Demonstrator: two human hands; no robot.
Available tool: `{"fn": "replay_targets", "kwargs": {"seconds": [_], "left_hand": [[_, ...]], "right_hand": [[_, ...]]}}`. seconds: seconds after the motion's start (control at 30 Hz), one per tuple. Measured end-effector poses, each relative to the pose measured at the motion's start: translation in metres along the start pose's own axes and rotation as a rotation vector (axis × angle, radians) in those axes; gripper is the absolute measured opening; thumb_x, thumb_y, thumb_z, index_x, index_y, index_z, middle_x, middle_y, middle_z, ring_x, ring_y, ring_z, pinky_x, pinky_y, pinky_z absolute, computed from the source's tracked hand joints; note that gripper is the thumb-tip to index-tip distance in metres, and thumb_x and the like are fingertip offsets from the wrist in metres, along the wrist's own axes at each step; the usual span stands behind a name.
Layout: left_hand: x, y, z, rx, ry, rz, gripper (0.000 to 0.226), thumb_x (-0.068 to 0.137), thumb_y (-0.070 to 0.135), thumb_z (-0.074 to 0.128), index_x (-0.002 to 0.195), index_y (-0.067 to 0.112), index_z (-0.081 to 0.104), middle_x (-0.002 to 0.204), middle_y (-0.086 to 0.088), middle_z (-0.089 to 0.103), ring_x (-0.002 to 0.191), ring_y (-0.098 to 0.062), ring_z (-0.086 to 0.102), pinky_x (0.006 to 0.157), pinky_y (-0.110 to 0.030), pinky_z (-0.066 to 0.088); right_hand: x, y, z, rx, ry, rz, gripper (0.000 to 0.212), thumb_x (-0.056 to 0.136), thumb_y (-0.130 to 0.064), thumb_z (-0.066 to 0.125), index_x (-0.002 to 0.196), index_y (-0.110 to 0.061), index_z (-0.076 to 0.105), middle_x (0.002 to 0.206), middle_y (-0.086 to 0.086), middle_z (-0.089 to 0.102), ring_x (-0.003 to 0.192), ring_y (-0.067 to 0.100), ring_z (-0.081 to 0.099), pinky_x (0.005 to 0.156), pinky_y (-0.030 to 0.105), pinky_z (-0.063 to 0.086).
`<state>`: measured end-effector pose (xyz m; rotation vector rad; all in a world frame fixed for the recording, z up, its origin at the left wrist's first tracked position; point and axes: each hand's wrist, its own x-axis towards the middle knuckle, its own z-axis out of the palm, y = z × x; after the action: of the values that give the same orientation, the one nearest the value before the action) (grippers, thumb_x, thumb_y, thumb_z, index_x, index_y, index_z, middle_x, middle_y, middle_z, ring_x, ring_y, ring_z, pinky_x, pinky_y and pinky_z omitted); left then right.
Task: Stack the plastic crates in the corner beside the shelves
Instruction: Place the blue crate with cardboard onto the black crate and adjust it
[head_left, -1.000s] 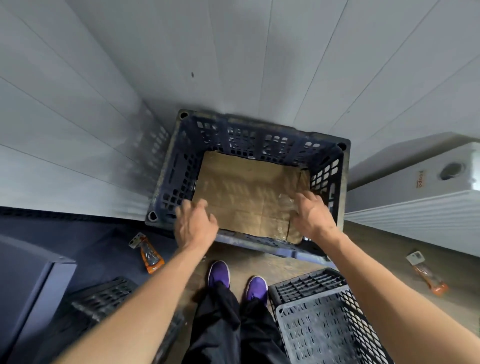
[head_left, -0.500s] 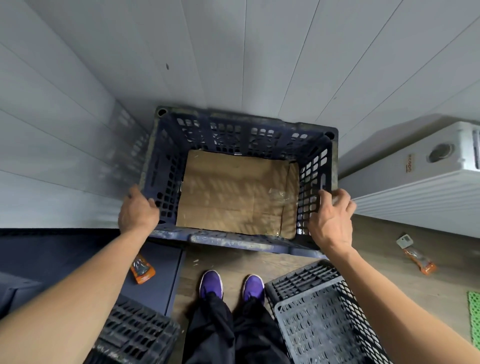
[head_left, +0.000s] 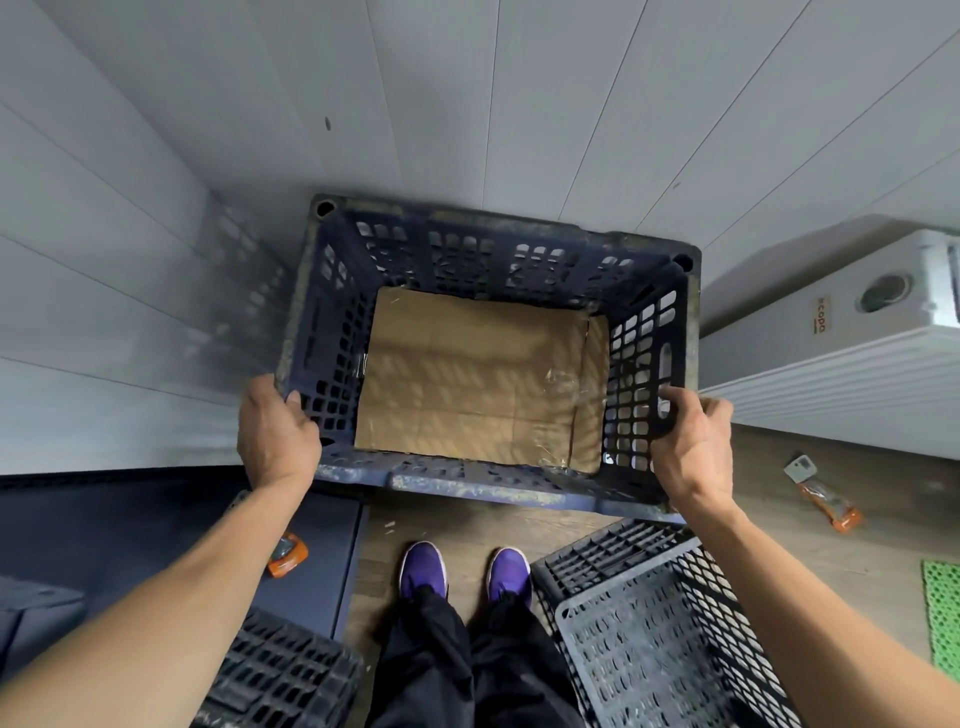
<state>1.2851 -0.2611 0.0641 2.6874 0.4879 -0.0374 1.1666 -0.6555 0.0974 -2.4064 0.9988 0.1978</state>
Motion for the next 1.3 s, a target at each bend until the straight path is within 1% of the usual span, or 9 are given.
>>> {"fn": "replay_targets", "kwargs": {"seconds": [0.2,0.37,0.5,0.67,0.8,0.9,1.0,1.13,1.3], "left_hand": [[0.008,0.003,0.004,0.016,-0.01,-0.004,0.025,0.099,0.011,0.053,0.12,-0.003,0.052,0.111,-0.027,0.06,0.1,-0.047,0.058,0.077,-0.051,0.046],[0.011,-0.01,0.007,0.022,-0.028,-0.02,0.028,0.099,0.011,0.051,0.123,-0.003,0.05,0.117,-0.028,0.058,0.105,-0.048,0.055,0.082,-0.053,0.045],[0.01,-0.008,-0.001,0.004,-0.124,-0.031,0.028,0.1,0.012,0.046,0.126,0.0,0.046,0.119,-0.024,0.056,0.106,-0.045,0.055,0.083,-0.05,0.046],[-0.004,-0.004,-0.005,0.003,-0.173,-0.045,0.049,0.099,0.016,0.048,0.144,0.007,0.032,0.137,-0.02,0.048,0.118,-0.043,0.051,0.09,-0.055,0.046],[-0.014,-0.01,0.0,0.009,-0.116,-0.073,0.058,0.095,0.013,0.054,0.148,0.011,0.03,0.141,-0.022,0.043,0.123,-0.045,0.047,0.093,-0.058,0.045],[-0.02,-0.017,0.004,-0.028,-0.068,-0.053,0.057,0.093,0.01,0.057,0.144,0.013,0.033,0.138,-0.02,0.043,0.12,-0.043,0.05,0.088,-0.056,0.048],[-0.027,-0.023,0.009,-0.112,-0.014,-0.068,0.059,0.092,0.012,0.059,0.145,0.014,0.033,0.139,-0.018,0.041,0.121,-0.041,0.049,0.091,-0.055,0.049],[-0.046,-0.025,0.021,-0.26,0.095,-0.116,0.064,0.095,0.021,0.055,0.151,0.013,0.026,0.146,-0.019,0.034,0.132,-0.039,0.039,0.103,-0.051,0.042],[-0.076,-0.011,0.037,-0.446,0.2,-0.192,0.082,0.092,0.028,0.059,0.157,0.01,0.012,0.156,-0.018,0.018,0.132,-0.036,0.042,0.101,-0.045,0.045]], "right_hand": [[0.008,-0.002,-0.005,0.036,-0.036,-0.014,0.057,0.084,0.006,0.05,0.133,-0.024,0.057,0.126,0.012,0.043,0.106,0.034,0.053,0.093,0.04,0.047],[0.01,-0.001,0.002,0.028,-0.081,-0.059,0.054,0.085,0.006,0.05,0.131,-0.021,0.059,0.131,0.011,0.044,0.107,0.031,0.055,0.092,0.044,0.053],[0.008,-0.002,0.007,0.057,-0.051,-0.037,0.058,0.083,0.008,0.049,0.134,-0.018,0.058,0.133,0.011,0.043,0.119,0.032,0.051,0.102,0.046,0.049],[0.001,0.003,0.003,0.052,-0.068,-0.006,0.075,0.074,0.009,0.05,0.142,-0.024,0.048,0.139,0.01,0.048,0.127,0.031,0.039,0.1,0.037,0.036],[-0.009,0.015,0.0,0.186,-0.135,-0.009,0.086,0.076,0.009,0.049,0.144,-0.04,0.031,0.142,0.011,0.056,0.123,0.035,0.056,0.101,0.047,0.048],[-0.02,0.029,0.009,0.174,-0.127,0.009,0.09,0.083,-0.001,0.053,0.151,-0.045,0.012,0.144,0.017,0.057,0.114,0.043,0.061,0.094,0.045,0.047],[-0.024,0.039,0.022,0.194,-0.128,0.069,0.089,0.086,-0.007,0.051,0.152,-0.048,0.008,0.143,0.02,0.056,0.117,0.045,0.059,0.094,0.041,0.043],[-0.024,0.046,0.036,0.268,-0.061,0.071,0.085,0.087,-0.008,0.047,0.153,-0.049,0.011,0.135,0.012,0.061,0.113,0.04,0.06,0.09,0.034,0.038],[-0.026,0.054,0.053,0.311,0.064,0.057,0.06,0.084,-0.017,0.048,0.142,-0.031,0.039,0.104,0.001,0.06,0.095,0.029,0.056,0.082,0.033,0.039]]}}
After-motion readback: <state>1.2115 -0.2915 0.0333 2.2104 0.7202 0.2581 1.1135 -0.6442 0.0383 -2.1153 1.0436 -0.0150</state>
